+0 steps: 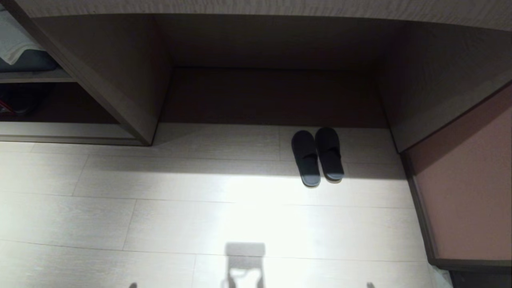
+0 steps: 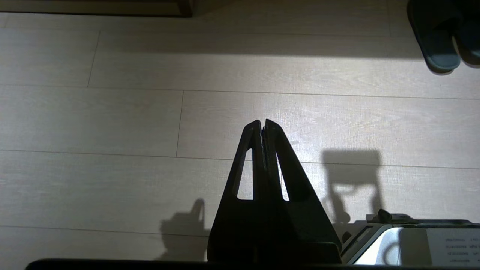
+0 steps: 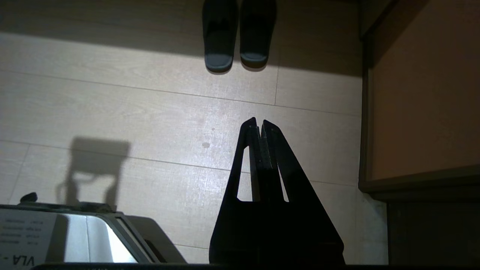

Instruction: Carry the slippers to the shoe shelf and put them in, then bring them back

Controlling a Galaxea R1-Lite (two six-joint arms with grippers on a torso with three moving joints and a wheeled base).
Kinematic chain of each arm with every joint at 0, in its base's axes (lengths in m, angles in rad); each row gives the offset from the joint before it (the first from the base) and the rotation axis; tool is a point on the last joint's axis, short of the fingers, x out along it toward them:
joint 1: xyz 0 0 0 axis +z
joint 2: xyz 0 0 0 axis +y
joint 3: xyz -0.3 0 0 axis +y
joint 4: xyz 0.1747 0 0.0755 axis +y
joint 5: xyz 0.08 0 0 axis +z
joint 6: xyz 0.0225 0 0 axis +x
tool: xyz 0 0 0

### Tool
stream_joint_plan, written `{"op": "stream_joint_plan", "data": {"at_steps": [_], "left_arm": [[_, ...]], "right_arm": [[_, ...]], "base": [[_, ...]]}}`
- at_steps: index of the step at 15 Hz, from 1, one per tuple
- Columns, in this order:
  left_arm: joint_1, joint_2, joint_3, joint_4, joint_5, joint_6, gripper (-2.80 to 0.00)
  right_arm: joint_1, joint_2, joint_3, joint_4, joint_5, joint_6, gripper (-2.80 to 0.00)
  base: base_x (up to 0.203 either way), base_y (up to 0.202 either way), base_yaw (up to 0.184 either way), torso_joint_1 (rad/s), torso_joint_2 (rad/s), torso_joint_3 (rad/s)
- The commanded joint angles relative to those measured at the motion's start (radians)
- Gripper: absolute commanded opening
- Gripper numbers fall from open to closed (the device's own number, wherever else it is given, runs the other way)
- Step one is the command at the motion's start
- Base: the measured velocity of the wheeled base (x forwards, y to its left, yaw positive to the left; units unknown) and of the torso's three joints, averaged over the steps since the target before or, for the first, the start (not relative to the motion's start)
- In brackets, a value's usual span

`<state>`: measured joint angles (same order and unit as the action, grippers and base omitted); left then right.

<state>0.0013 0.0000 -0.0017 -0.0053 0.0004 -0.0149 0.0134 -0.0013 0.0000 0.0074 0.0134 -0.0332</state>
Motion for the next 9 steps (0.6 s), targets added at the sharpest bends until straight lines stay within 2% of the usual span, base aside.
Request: {"op": "stream_joint_plan", "data": {"at_steps": [1,9], "left_arm": [[0.0,0.002,0.0,-0.001,0.0,0.0,-2.8],[0.0,0.002,0.0,-0.001,0.001,0.0,-2.8]], "right_arm": [[0.0,0.0,0.002,-0.001,0.0,-0.001,-2.8],[0.0,0.0,0.002,0.0,0.0,-0.001,-2.8]], "base": [[0.0,0.0,0.0,-0.004,0.0,0.206],[0.0,0.0,0.0,0.004,0.0,0.204]]}}
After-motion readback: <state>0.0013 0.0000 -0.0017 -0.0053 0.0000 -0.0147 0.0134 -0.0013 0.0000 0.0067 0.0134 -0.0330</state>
